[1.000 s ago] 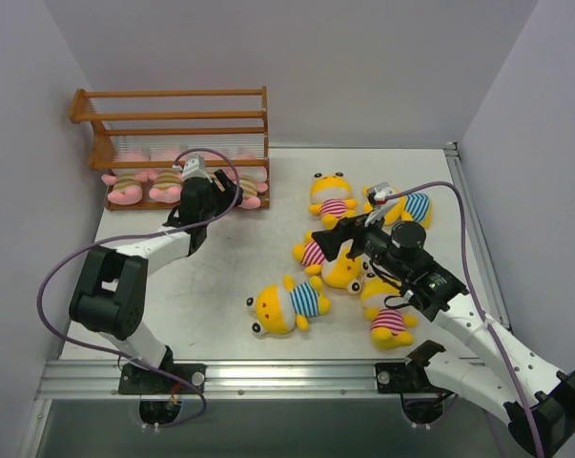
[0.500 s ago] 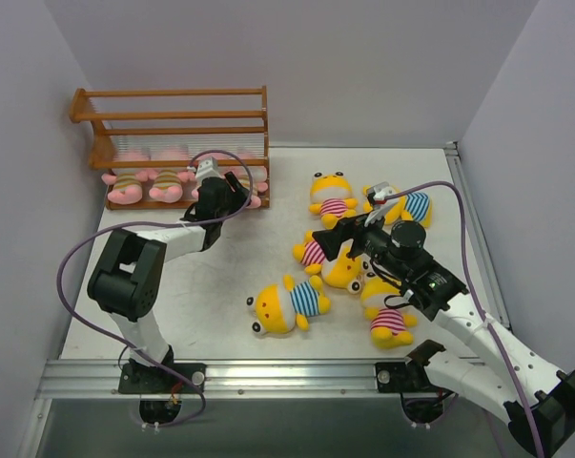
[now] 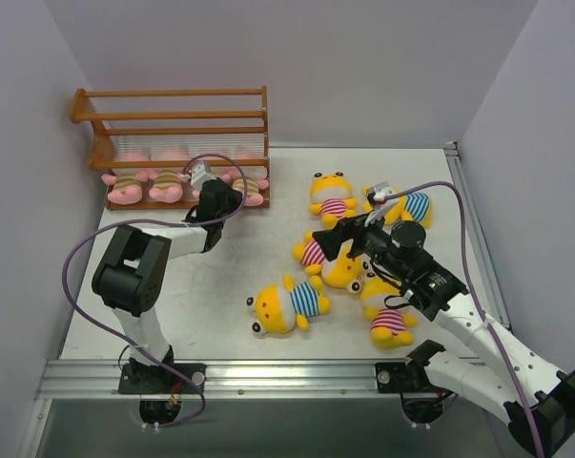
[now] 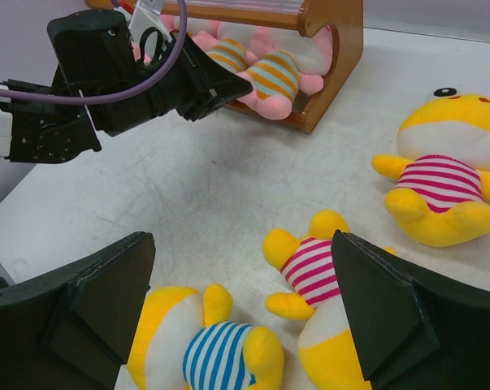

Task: Place and organize the stuffed toys onto the shelf
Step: Place the stuffed toy onto shelf

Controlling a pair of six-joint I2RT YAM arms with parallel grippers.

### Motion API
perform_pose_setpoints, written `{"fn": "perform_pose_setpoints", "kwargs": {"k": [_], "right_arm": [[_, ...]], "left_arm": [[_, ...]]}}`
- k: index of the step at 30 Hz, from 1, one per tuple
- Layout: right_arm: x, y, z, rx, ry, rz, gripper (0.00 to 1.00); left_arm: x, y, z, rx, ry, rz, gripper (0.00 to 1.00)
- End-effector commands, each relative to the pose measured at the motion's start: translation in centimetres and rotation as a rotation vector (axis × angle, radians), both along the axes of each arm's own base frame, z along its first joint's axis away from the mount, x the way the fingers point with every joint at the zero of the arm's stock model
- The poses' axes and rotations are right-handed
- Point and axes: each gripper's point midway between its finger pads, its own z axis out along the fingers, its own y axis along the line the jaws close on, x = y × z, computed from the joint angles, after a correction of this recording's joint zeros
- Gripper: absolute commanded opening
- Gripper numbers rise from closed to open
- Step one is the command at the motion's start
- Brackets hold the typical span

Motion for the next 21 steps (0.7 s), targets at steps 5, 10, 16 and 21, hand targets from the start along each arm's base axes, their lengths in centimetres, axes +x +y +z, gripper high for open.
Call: {"fn": "perform_pose_setpoints", "kwargs": {"k": [5,10,16,21], "right_arm": [[-0.1,-0.1,0.9,0.012,-0.039,-0.006,0.94],[-0.1,-0.1,0.7,0.013,-0.034,-0.005,0.94],[-0.1,0.0,0.8,0.015,-0.037,-0.002,0.94],[-0.1,0.0,0.8,0.018,-0.036,-0.001,0.94]], "left_arm": [[0.7,0.8,0.2,-0.134,-0.030,0.057,0.09],[0.8,0.9,-0.3,-0.184,-0.021,0.055,0.09],[1.0,-0.3,-0.4,-0.213,-0.012,0.009,0.14],[0.9,-0.7,0.2,-0.229,-0.022,-0.015,0.27]]}}
